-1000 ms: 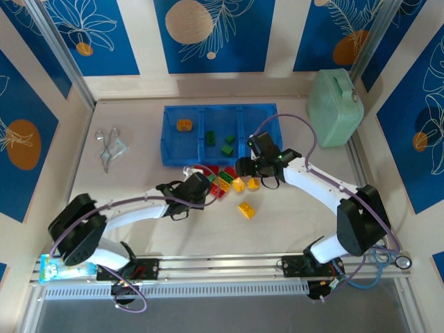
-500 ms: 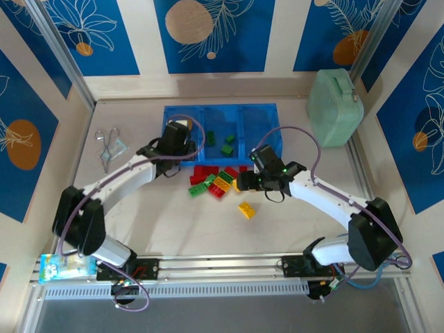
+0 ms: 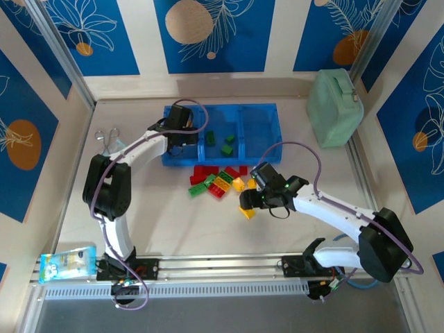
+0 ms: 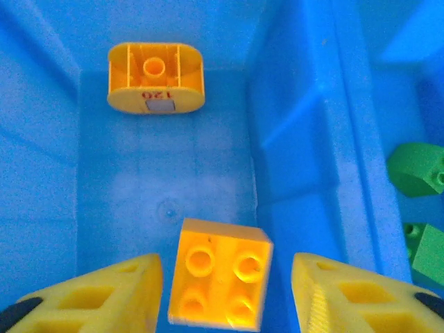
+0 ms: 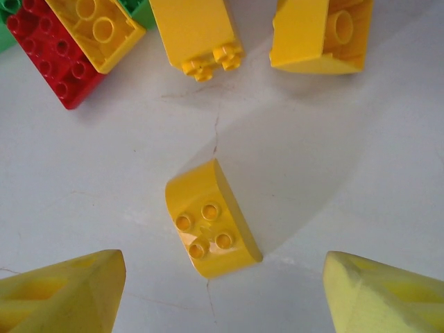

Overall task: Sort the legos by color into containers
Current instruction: Place the lego in the container, then pick up the lego from the bottom-center of the table.

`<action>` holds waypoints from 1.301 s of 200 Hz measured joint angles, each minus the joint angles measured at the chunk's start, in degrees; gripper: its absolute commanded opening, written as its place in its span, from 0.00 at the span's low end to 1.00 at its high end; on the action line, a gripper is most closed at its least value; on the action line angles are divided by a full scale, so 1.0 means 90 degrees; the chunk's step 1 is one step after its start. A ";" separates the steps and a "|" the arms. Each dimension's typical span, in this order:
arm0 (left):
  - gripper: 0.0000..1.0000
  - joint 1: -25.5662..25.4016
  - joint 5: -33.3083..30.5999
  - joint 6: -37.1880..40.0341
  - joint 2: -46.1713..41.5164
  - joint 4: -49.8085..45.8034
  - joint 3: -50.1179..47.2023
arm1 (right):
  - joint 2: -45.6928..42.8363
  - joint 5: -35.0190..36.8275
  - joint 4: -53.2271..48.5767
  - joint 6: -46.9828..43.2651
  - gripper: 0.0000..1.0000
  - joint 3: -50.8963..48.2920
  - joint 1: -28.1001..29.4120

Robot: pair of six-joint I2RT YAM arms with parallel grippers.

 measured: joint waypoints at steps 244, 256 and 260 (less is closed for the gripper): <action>0.67 -0.0585 -0.0107 -0.0262 -0.5583 0.0087 -0.4138 | 0.2443 0.0393 -0.0420 -0.0648 0.43 0.1059 0.0826; 0.67 -0.0588 -0.0141 -0.0308 -0.5809 0.0051 -0.4291 | 0.2628 0.0510 -0.0529 -0.0661 0.32 0.1212 0.0925; 0.67 -0.0588 -0.0155 -0.0335 -0.5867 0.0032 -0.4330 | 0.2691 0.0549 -0.0583 -0.0733 0.31 0.1270 0.0964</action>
